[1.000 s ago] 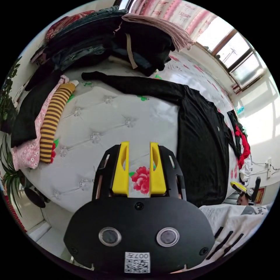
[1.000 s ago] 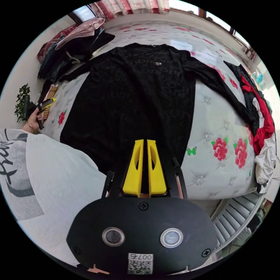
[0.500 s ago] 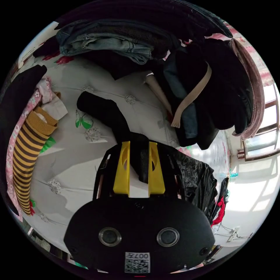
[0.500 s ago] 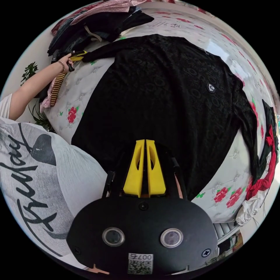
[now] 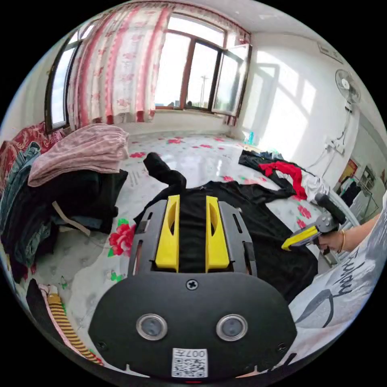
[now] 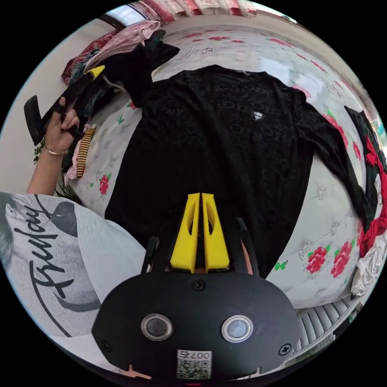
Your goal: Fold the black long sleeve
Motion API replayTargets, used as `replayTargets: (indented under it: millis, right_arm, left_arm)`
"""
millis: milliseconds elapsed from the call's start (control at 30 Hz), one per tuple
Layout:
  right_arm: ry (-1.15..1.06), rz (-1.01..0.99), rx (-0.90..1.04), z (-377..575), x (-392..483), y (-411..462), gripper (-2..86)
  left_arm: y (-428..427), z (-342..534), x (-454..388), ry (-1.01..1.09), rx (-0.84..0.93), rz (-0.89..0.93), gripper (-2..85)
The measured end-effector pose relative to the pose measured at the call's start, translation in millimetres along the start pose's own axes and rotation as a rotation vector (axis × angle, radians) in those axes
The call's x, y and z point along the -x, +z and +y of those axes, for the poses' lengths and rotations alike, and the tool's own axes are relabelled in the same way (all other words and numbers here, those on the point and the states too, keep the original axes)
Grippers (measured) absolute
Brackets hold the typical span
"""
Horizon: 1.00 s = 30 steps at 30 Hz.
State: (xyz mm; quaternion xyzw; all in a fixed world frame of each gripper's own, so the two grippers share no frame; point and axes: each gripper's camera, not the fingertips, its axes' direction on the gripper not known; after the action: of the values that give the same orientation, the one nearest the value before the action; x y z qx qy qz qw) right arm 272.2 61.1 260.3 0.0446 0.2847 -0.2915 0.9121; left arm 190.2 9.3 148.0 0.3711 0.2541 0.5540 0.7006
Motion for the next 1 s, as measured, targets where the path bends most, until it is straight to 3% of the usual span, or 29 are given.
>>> replayTargets:
  millis: [67,133,267,467,767,867,1000]
  right_arm:
    - [0.053,-0.030,-0.017,7,-18,1,0.5]
    - [0.074,-0.047,-0.033,9,-29,0,1.0]
    - [0.046,-0.053,-0.068,-17,-52,-11,3.9]
    - [0.022,-0.020,-0.178,-138,-87,-48,7.5]
    - [0.051,0.100,-0.166,-341,-105,-16,10.3]
    - [0.083,0.142,-0.092,-362,-103,20,7.9]
    - [-0.006,0.086,-0.227,-348,-81,-29,5.7]
  left_arm:
    - [50,52,-78,0.036,0.213,0.020,7.7]
    - [66,93,-107,-0.003,0.313,0.024,5.7]
    - [78,150,-98,-0.197,0.461,0.095,6.4]
    - [89,164,-37,-0.309,0.498,-0.082,5.8]
    - [146,182,-18,-0.413,0.539,-0.082,5.0]
    - [164,192,-19,-0.441,0.561,-0.056,4.1]
    - [177,201,-21,-0.447,0.562,-0.045,3.2]
